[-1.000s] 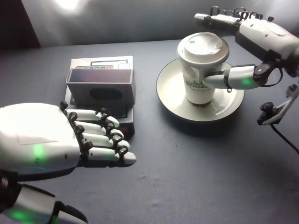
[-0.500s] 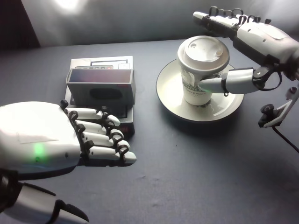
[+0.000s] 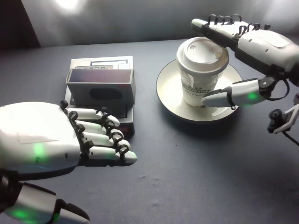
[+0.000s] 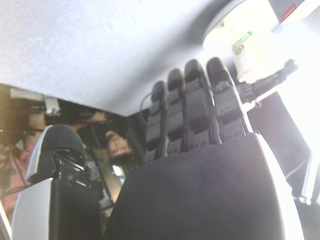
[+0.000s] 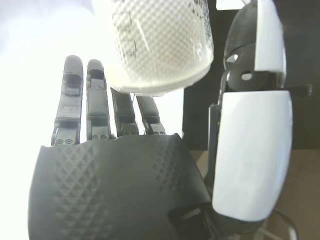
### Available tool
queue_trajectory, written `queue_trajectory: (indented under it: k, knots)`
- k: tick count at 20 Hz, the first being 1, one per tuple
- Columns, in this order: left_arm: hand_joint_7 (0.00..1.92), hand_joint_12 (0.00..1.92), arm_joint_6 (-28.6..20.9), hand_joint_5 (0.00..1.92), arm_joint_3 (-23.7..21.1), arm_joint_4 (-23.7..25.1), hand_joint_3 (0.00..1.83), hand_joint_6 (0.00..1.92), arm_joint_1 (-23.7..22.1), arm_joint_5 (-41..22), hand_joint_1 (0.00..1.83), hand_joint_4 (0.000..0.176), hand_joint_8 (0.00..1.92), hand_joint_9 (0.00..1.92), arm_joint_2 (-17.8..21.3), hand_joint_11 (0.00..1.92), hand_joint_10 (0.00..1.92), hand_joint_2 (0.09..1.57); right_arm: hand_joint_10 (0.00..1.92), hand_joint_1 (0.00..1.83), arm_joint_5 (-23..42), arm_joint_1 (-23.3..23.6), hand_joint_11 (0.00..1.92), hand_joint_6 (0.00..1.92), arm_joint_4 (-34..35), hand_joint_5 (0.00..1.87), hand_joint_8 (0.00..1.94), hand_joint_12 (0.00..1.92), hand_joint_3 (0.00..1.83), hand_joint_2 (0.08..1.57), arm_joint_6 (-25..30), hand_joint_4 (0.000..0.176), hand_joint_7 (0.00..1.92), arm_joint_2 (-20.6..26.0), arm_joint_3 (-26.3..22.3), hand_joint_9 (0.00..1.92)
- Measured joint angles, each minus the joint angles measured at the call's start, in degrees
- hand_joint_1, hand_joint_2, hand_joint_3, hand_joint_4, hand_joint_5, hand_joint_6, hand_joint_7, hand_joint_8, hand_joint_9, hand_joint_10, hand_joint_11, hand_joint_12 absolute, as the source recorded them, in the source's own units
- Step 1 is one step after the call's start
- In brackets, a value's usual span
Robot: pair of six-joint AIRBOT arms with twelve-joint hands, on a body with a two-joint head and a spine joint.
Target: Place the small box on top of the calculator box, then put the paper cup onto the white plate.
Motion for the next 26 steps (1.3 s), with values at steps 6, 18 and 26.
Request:
queue_trajectory:
  k: [6, 18, 26]
  knots:
    - [0.24, 0.27, 0.00, 0.21, 0.00, 0.02, 0.00, 0.00, 0.00, 0.00, 0.26, 0.000, 0.00, 0.20, 0.00, 0.00, 0.00, 1.19, 0.00, 0.88, 0.20, 0.39, 0.00, 0.00, -1.25, 0.00, 0.00, 0.23, 0.00, 0.89, 0.11, 0.000, 0.07, 2.29, -0.81, 0.07]
    - [0.22, 0.27, 0.00, 0.19, 0.00, -0.02, 0.00, 0.00, -0.42, -0.11, 0.23, 0.000, 0.00, 0.19, -0.28, 0.00, 0.00, 1.20, 0.01, 0.90, -0.44, 2.21, 0.00, 0.00, -11.82, 0.00, 0.00, 0.20, 0.00, 0.87, 3.13, 0.000, 0.05, 16.17, -12.70, 0.05]
    - [0.61, 0.90, 0.00, 0.47, 0.00, -0.28, 0.00, 0.01, -0.42, -0.52, 0.37, 0.000, 0.02, 0.53, -0.28, 0.01, 0.03, 1.27, 0.07, 0.78, -0.02, -0.28, 0.00, 0.05, -22.58, 0.27, 0.04, 0.96, 0.01, 1.08, 11.85, 0.000, 0.36, 29.09, -20.04, 0.30]
